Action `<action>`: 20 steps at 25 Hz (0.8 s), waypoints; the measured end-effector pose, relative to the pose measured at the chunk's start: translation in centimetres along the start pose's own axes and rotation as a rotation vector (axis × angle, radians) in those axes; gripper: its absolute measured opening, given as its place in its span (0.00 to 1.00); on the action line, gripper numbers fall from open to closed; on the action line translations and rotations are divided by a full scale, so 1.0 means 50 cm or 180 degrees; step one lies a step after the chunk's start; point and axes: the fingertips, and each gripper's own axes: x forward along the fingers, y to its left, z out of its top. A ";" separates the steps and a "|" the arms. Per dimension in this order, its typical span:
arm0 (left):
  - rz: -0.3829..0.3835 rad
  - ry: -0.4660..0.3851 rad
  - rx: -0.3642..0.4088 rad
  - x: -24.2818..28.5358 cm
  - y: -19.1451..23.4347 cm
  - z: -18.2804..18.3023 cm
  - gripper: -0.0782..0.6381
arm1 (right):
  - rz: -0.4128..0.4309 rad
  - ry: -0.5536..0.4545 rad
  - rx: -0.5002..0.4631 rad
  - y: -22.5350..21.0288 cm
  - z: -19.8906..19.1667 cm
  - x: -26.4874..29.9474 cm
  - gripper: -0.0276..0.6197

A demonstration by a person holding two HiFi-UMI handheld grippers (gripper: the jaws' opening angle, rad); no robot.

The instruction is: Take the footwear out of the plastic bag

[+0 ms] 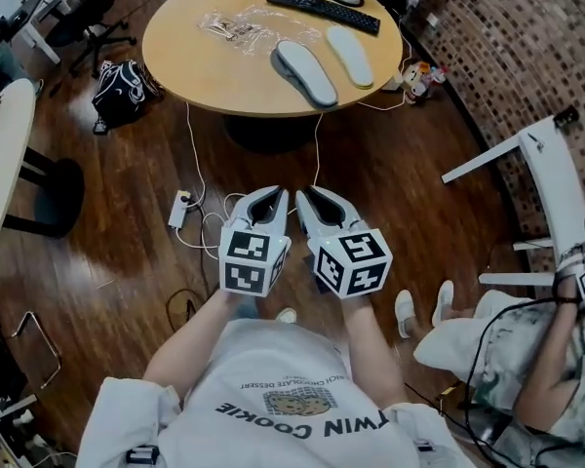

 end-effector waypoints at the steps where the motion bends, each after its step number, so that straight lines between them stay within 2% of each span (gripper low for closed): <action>1: 0.0016 -0.0006 0.0005 -0.011 -0.012 -0.008 0.12 | 0.0001 -0.0017 -0.0027 0.009 -0.007 -0.014 0.10; 10: 0.0099 -0.0029 0.0094 -0.140 -0.087 -0.063 0.12 | -0.0034 -0.0053 -0.0042 0.096 -0.080 -0.117 0.09; 14: 0.0139 -0.0081 0.0080 -0.154 -0.144 -0.106 0.12 | -0.0044 -0.0075 -0.0093 0.080 -0.130 -0.173 0.09; 20: 0.0120 -0.0034 0.0107 -0.160 -0.156 -0.062 0.12 | -0.0071 -0.0025 -0.0086 0.081 -0.088 -0.185 0.07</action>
